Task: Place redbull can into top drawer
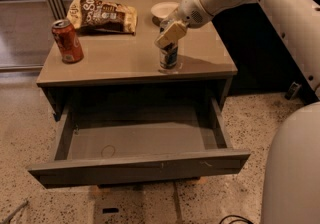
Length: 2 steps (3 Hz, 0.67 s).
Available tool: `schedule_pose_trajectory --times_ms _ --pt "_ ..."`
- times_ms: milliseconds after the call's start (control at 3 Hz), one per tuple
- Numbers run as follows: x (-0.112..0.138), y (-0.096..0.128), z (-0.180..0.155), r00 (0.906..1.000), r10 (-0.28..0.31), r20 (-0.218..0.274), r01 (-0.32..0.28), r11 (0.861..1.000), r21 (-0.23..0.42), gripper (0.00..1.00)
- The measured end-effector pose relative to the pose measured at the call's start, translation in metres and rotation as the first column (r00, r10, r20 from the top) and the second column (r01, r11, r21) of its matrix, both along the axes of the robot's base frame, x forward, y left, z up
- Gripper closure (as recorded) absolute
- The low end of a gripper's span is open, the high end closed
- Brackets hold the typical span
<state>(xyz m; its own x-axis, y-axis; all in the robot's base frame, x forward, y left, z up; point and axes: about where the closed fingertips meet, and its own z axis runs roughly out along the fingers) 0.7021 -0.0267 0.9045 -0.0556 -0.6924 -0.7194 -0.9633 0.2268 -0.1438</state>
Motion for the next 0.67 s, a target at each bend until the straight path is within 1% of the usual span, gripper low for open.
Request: schedule_pose_trajectory --times_ms 667 --pt "0.0000 0.0001 -0.0001 1.0000 0.000 0.000 0.000 1.000 0.000 0.92"
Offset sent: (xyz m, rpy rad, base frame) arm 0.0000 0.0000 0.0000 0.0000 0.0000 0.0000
